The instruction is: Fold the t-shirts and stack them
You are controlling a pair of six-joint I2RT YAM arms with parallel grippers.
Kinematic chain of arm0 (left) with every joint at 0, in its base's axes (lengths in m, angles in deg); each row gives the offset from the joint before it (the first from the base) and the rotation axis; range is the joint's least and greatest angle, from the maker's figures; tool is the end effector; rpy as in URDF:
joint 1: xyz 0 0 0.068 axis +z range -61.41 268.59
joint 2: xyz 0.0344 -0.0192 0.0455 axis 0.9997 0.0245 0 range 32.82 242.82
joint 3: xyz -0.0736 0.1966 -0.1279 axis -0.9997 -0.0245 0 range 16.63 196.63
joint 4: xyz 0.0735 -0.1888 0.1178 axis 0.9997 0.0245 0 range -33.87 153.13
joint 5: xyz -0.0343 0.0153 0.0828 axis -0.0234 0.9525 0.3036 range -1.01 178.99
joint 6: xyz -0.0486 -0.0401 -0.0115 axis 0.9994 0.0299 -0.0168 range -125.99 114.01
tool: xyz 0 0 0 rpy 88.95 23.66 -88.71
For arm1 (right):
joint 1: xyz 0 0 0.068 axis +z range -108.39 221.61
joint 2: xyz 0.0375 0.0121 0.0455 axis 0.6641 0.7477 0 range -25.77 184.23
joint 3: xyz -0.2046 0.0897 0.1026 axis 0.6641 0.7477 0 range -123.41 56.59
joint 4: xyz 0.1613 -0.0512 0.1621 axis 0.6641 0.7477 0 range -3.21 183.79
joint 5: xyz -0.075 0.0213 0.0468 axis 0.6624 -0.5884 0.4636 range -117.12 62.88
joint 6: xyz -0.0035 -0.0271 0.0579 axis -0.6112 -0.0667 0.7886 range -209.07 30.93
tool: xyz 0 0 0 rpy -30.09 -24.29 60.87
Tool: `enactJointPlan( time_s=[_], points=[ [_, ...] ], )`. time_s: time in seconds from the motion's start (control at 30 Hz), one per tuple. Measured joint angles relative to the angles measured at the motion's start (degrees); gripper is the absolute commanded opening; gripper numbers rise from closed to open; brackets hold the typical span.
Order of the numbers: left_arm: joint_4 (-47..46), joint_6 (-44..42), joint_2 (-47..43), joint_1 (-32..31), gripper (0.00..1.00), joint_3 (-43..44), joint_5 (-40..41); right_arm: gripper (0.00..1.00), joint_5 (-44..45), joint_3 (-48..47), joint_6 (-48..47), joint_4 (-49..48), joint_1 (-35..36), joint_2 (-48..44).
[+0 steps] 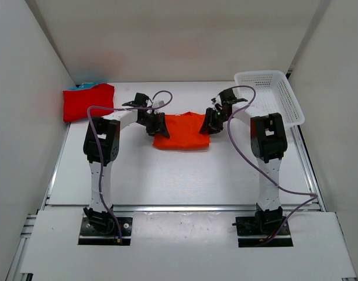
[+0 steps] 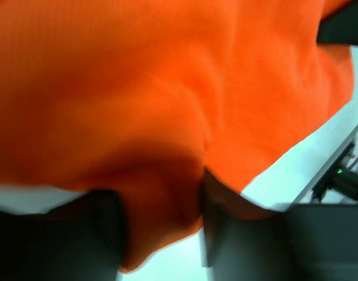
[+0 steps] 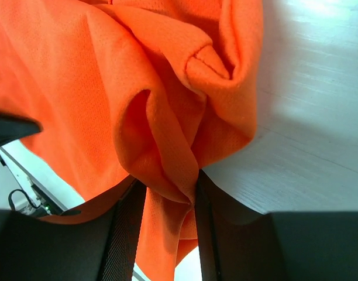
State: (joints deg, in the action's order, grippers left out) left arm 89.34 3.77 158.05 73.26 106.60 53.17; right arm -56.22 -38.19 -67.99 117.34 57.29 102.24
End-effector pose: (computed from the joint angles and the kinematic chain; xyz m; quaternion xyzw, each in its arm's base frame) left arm 0.3867 -0.1361 0.1244 0.1029 0.9309 -0.3335 0.1079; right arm 0.4081 0.1397 0.1261 -0.0125 0.9443 0.3014 0.1313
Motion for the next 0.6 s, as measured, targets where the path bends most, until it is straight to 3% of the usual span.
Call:
enactJointPlan(
  time_s=[0.03, 0.1, 0.33, 0.6],
  points=[
    [-0.2, 0.0, 0.7, 0.0, 0.28, 0.1, -0.9, 0.42, -0.1, 0.0, -0.1, 0.1, 0.1, 0.0],
    [-0.2, -0.2, 1.9, -0.1, 0.0, 0.1, -2.3, 0.42, -0.2, 0.0, -0.2, 0.2, 0.2, 0.0],
    [0.8, -0.6, 1.6, 0.3, 0.0, 0.1, -2.6, 0.47, -1.1, 0.0, -0.3, 0.9, 0.0, 0.0],
    [6.3, -7.2, -0.9, 1.4, 0.0, 6.1, 17.3, 0.49, 1.6, 5.8, -1.2, 2.9, -3.0, -8.1]
  ],
)
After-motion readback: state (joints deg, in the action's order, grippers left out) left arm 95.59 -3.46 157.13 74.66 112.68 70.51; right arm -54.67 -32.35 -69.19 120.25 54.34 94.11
